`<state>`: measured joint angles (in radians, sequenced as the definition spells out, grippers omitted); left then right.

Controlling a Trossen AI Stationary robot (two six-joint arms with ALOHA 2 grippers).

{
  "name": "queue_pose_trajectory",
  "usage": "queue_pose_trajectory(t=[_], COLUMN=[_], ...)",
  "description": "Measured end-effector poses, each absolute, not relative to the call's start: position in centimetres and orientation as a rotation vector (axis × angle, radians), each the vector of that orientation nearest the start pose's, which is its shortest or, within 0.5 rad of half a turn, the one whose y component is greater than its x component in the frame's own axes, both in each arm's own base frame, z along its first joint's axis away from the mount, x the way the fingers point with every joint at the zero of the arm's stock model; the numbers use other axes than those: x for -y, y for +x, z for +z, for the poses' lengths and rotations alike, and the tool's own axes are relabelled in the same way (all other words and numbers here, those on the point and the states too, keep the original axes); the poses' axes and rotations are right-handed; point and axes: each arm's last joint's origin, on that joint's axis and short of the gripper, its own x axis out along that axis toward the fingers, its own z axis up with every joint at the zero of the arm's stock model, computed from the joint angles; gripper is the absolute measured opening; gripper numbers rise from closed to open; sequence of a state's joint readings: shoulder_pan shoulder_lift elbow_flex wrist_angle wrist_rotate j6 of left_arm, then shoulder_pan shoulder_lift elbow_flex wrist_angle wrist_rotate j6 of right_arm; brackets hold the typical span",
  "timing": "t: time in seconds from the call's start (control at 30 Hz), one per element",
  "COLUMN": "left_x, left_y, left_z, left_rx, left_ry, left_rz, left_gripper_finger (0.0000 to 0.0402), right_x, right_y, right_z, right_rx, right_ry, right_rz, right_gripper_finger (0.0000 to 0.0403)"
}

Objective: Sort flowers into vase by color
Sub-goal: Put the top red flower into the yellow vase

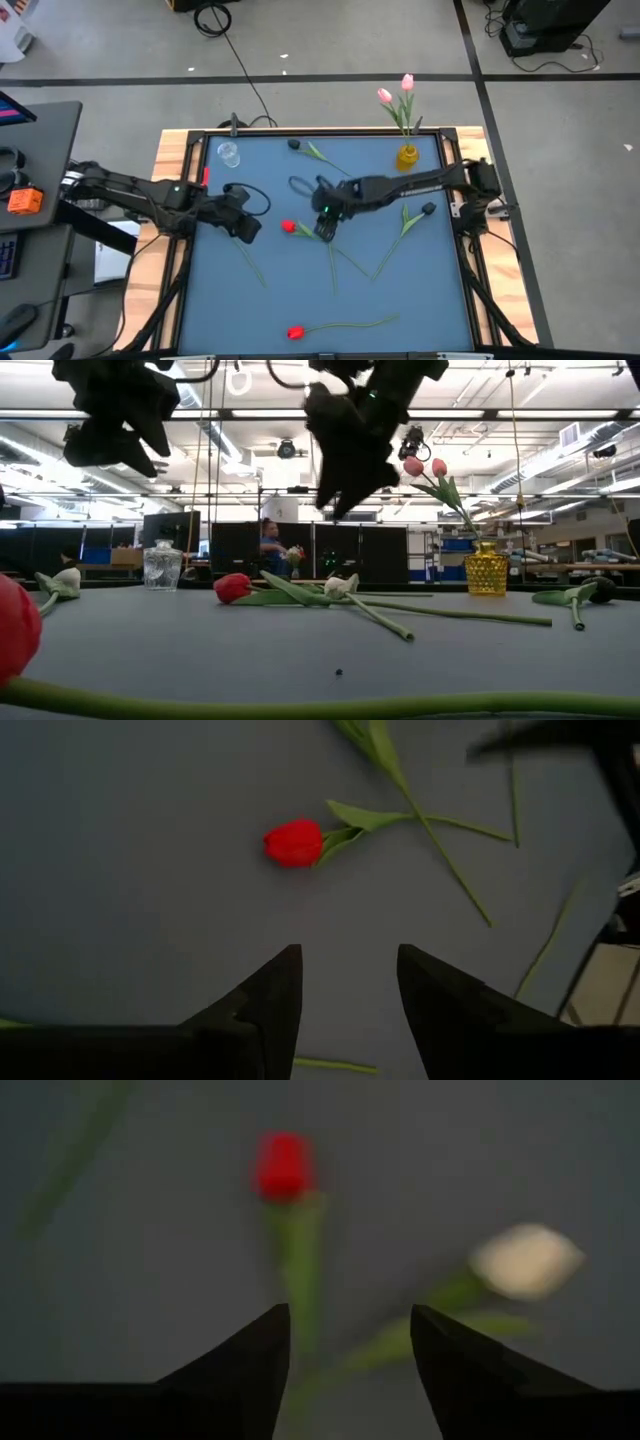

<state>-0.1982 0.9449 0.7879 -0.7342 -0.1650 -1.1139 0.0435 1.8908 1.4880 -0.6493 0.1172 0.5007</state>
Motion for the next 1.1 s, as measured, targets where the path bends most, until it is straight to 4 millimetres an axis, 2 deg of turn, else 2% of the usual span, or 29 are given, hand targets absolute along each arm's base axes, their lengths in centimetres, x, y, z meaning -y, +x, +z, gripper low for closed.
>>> queue_pose_trajectory(t=[0.1,0.2,0.47,0.6,0.7,0.77,0.83,0.9,0.93,1.1], left_x=[3.0,3.2,3.3,3.3,3.3,3.3,3.2,3.2,3.2,3.2], left_y=[17.4,17.5,17.5,17.5,17.4,17.4,17.4,17.4,17.4,17.4], left_z=[26.5,26.5,26.4,26.4,26.4,26.4,26.4,26.4,26.4,26.4], left_rx=[-0.776,-0.791,-0.804,-0.805,-0.809,-0.808,-0.804,-0.8,-0.797,-0.796], left_ry=[-0.876,-0.878,-0.886,-0.885,-0.884,-0.885,-0.882,-0.879,-0.878,-0.868], left_rz=[0.439,0.423,0.405,0.405,0.407,0.407,0.414,0.42,0.423,0.424], left_gripper_finger=[0.0169,0.0169,0.0169,0.0169,0.0169,0.0169,0.0169,0.0169,0.0169,0.0169], right_x=[-3.6,-4.8,-4.7,-4.3,-4.0,-4.0,-4.0,-4.0,-3.9,-3.5], right_y=[41.4,42.1,42.9,43.1,43.2,43.2,43.2,43.3,43.3,43.0], right_z=[21.0,18.4,13.4,12.7,12.6,12.7,12.7,12.7,12.9,14.4], right_rx=[-0.982,-1.019,-1.129,-1.139,-1.143,-1.136,-1.131,-1.125,-1.121,-1.087], right_ry=[0.328,0.236,0.197,0.197,0.208,0.206,0.22,0.272,0.304,0.456], right_rz=[-0.255,-0.265,-0.299,-0.291,-0.283,-0.287,-0.293,-0.301,-0.304,-0.364], right_gripper_finger=[0.0217,0.0217,0.0217,0.0213,0.0187,0.0148,0.0094,0.0035,0.002,0.0019])
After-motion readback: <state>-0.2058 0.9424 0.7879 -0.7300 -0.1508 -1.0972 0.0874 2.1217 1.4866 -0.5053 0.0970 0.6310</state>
